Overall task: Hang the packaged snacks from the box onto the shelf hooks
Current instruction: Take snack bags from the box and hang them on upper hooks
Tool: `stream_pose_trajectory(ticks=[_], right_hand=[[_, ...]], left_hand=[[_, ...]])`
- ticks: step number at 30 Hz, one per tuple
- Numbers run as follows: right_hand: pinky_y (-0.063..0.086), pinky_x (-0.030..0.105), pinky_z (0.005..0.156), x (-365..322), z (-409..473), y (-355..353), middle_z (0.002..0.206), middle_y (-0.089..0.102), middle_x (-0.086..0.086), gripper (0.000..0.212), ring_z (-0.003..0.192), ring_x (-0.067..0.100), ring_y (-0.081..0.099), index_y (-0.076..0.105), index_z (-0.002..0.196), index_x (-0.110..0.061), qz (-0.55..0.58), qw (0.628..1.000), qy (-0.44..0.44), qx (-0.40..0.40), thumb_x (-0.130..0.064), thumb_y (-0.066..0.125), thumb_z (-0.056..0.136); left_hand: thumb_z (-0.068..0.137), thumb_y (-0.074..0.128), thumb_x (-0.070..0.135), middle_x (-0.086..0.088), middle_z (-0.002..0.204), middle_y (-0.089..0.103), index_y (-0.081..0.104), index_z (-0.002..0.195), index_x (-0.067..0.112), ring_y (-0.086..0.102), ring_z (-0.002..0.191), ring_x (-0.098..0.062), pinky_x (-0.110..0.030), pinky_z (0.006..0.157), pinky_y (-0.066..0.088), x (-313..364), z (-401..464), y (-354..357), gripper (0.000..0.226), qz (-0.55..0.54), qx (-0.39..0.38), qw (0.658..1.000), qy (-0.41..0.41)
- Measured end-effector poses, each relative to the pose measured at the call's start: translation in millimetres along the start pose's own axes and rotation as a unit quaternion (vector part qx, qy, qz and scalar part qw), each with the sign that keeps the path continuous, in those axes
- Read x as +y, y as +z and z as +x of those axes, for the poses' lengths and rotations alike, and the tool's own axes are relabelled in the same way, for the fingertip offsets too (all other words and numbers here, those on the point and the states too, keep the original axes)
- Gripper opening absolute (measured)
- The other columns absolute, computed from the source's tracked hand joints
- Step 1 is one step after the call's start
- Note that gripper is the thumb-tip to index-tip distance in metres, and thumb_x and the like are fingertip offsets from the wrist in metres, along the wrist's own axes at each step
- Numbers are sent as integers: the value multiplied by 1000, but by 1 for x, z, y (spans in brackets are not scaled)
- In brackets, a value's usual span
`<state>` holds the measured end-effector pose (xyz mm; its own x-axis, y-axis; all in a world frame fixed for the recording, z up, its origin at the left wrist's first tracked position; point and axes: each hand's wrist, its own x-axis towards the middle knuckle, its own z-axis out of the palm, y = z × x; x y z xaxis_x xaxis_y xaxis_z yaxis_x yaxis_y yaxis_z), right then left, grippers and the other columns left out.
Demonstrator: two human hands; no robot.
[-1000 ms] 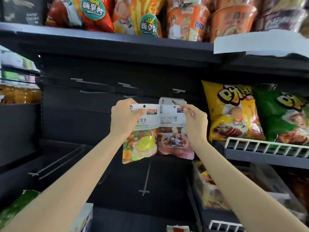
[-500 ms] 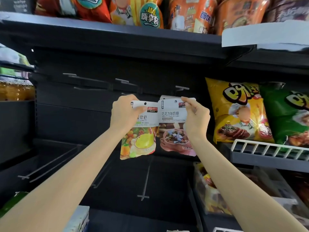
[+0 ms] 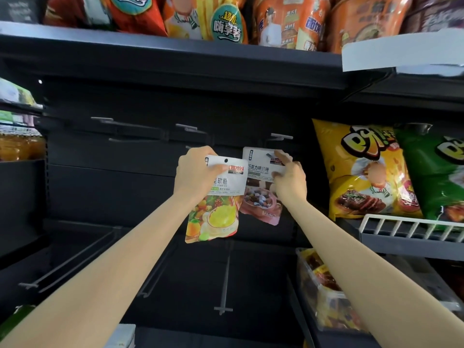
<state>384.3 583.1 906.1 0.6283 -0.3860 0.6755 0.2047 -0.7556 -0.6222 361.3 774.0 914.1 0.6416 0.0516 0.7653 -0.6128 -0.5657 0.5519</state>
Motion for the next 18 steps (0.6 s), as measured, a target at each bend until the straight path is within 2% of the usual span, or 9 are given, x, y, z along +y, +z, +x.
stream_pose_trajectory(ticks=[2, 3, 6, 9, 11, 12, 14, 16, 18], right_hand=[[42, 19, 57, 2, 6, 9, 134, 38, 8, 63, 89, 12, 43, 35, 144, -35, -30, 999, 14, -16, -1, 51, 93], [44, 20, 59, 3, 8, 13, 136, 36, 9, 68, 89, 13, 43, 33, 144, -36, -37, 999, 16, -24, 2, 51, 91], [52, 29, 76, 6, 14, 21, 139, 28, 12, 74, 106, 22, 49, 31, 146, -36, -40, 998, 16, -46, 6, 52, 89], [44, 33, 96, 3, 13, 21, 145, 21, 11, 65, 131, 28, 33, 36, 144, -33, -8, 999, 28, -25, 1, 54, 91], [40, 30, 99, -1, 6, 12, 145, 24, 10, 53, 133, 24, 30, 43, 140, -29, 51, 998, 24, 34, -6, 53, 94], [40, 25, 96, -2, 1, 5, 141, 31, 10, 45, 128, 21, 36, 47, 138, -25, 94, 993, 13, 73, -9, 51, 96], [40, 7, 79, -1, -12, -13, 128, 46, 7, 34, 107, 10, 50, 51, 131, -19, 165, 979, -21, 121, -13, 46, 98], [43, 2, 66, -1, -24, -30, 116, 57, 4, 27, 95, 5, 56, 53, 125, -18, 205, 972, -63, 100, -17, 45, 99], [48, 7, 65, -2, -32, -43, 108, 62, 1, 23, 93, 6, 61, 53, 120, -21, 233, 967, -97, 33, -22, 47, 98]], left_hand=[[82, 69, 25, 4, 75, 61, 60, 79, 18, 59, 70, -10, -23, 58, 43, -2, 1, 1, 11, -3, -6, 1000, 4], [82, 68, 25, 4, 76, 62, 60, 79, 18, 58, 68, -8, -21, 57, 42, -2, 2, 1, 11, -3, -9, 1000, 8], [83, 68, 25, 5, 76, 61, 60, 80, 18, 56, 65, -4, -14, 53, 39, -3, 2, 0, 11, -5, -19, 1000, 20], [83, 69, 25, 9, 73, 59, 60, 80, 18, 55, 65, -3, -8, 52, 38, -5, 1, -2, 12, -11, -37, 999, 29], [82, 70, 26, 10, 73, 60, 62, 79, 17, 56, 66, -3, -8, 54, 39, -6, -1, -3, 12, -23, -54, 998, 35], [81, 70, 27, 10, 73, 61, 62, 79, 17, 57, 67, -4, -9, 55, 40, -6, -2, -3, 13, -33, -64, 997, 37], [81, 71, 27, 7, 76, 65, 63, 79, 18, 60, 70, -6, -16, 60, 44, -4, -4, -2, 13, -51, -90, 994, 42], [81, 71, 27, 5, 78, 67, 64, 81, 17, 62, 71, -7, -21, 61, 48, 2, -6, 1, 13, -73, -112, 990, 49], [81, 72, 27, 3, 79, 68, 64, 83, 16, 64, 70, -8, -23, 61, 50, 10, -6, 6, 14, -110, -121, 985, 49]])
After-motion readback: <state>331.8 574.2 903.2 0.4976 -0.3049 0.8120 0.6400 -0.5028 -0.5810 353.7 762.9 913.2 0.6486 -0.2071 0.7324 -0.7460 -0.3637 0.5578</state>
